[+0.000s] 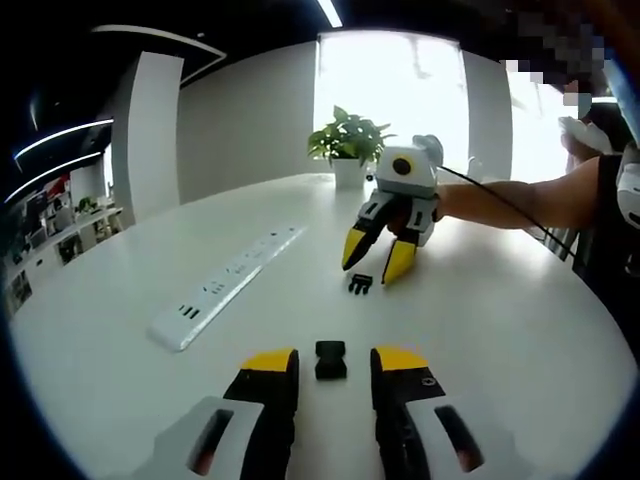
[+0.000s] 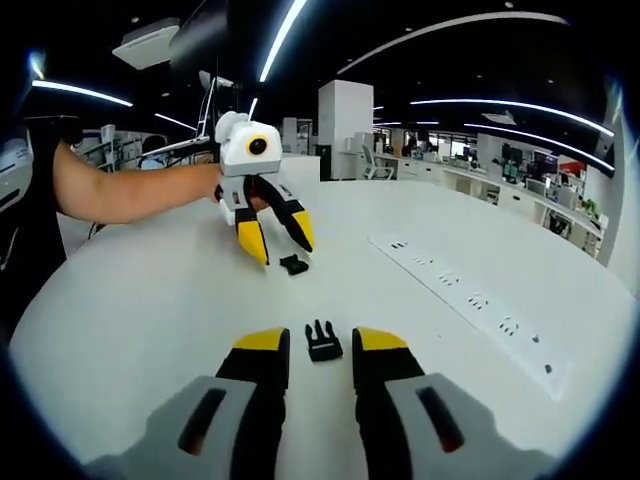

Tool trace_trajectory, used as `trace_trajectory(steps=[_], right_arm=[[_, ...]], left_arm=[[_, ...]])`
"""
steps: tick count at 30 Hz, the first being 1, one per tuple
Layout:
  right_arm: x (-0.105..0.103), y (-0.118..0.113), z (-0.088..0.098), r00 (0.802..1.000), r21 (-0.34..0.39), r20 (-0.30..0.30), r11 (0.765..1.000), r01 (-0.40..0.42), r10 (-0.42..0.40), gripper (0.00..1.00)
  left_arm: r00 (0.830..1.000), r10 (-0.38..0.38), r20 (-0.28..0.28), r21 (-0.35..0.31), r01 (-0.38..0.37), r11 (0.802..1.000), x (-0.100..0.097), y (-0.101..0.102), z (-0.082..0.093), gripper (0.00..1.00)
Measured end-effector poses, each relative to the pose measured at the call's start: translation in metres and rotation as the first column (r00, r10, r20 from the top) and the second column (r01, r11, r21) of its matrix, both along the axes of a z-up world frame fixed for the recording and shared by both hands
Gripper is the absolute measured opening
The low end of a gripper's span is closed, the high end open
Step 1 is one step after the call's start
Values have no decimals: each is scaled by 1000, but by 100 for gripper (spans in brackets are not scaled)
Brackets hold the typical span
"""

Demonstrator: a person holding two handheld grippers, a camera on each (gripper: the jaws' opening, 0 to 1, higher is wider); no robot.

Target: Snap the two parts of the plastic buckle together until the buckle closes and remains connected.

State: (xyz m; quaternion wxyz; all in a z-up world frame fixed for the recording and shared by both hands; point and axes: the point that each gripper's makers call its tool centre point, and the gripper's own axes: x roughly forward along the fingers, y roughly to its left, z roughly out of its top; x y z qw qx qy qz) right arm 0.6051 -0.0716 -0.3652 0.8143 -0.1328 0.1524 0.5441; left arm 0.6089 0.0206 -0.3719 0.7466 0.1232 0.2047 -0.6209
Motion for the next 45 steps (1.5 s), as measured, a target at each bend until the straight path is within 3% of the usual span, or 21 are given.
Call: trace_trajectory(steps=[10,30,45], right_arm=[[-1,-1,-2,1000,-16,0,1000,-4,4,22],[0,2,-4,1000,-50,1,999,-16,16,18],[-1,5,-7,999,-39,-12,999,-33,33,18]], left_arm=[[1000,-3,-8,3,3,1000,1,2,-3,23],[1000,-5,-23,4,5,1000,-2,2,-5,22],[999,6,-34,-1,-6,1000,2,0,-8,19]])
